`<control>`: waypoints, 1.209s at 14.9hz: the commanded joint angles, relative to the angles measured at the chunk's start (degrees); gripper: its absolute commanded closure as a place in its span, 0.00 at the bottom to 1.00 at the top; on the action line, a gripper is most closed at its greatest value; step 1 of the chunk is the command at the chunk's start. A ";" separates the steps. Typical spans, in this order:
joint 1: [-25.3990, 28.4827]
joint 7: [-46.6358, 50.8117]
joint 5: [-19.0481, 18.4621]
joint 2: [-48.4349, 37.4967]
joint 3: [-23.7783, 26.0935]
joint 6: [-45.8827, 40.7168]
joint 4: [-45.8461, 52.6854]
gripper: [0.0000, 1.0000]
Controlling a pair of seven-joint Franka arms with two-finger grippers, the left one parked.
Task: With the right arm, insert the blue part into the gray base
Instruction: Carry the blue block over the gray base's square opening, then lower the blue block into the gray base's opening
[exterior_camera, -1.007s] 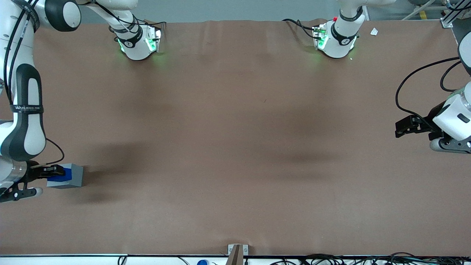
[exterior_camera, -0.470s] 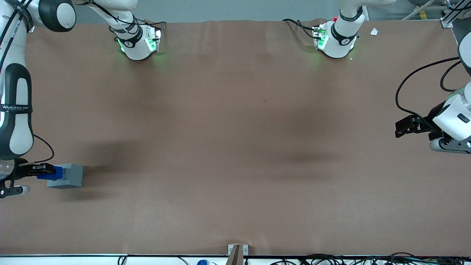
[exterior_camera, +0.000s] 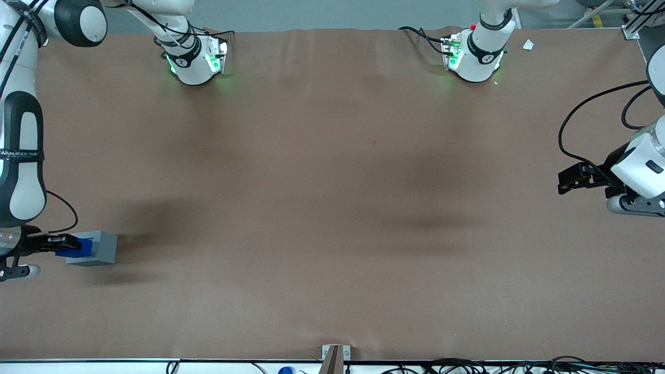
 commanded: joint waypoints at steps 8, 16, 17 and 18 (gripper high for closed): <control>-1.28 5.74 0.62 0.86 0.84 1.87 0.29 1.00; -2.07 4.51 0.26 0.51 0.84 1.78 -2.17 1.00; -1.98 4.51 0.26 0.42 0.84 2.13 -3.22 1.00; -1.98 4.51 0.26 0.24 0.84 2.22 -4.01 1.00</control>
